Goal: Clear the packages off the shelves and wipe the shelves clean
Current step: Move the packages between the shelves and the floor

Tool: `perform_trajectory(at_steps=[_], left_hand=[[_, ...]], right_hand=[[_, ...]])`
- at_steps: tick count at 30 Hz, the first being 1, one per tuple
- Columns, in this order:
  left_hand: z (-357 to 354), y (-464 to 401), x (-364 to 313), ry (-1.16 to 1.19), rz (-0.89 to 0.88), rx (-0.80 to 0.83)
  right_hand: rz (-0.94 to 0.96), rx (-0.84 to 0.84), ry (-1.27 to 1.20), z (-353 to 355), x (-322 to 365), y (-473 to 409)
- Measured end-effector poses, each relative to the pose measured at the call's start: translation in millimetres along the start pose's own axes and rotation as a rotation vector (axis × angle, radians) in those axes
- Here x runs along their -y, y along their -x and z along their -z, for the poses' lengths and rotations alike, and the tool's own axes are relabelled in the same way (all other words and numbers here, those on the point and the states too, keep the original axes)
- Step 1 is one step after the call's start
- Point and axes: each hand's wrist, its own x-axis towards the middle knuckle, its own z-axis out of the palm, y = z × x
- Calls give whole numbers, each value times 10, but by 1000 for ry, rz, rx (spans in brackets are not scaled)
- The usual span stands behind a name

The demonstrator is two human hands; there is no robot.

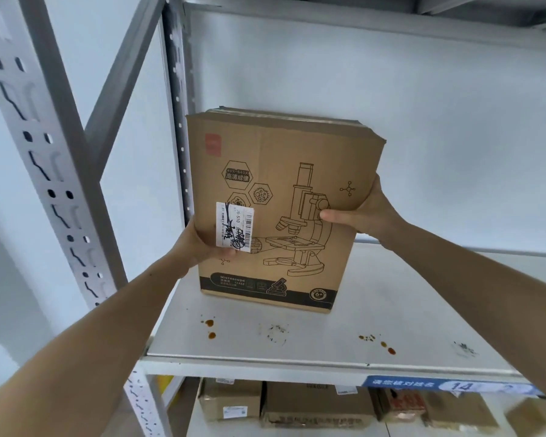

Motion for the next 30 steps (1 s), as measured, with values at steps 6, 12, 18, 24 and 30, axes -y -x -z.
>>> perform_trajectory(at_steps=[6,12,18,24,30], left_hand=[[6,-48,27,-1,-3,2],[-12,7,-152,-1,-100,112],[-339,22,-449,2,-228,211],[-962,34,-728,-11,-340,350],[-1895,231,-1036,-38,-402,510]], right_hand=[[1,-25,-13,30,-30,2],[7,-44,-30,247,10,109],[44,-130,-37,693,25,390],[0,-297,9,1274,-42,935],[-147,-475,29,1956,-187,1786]])
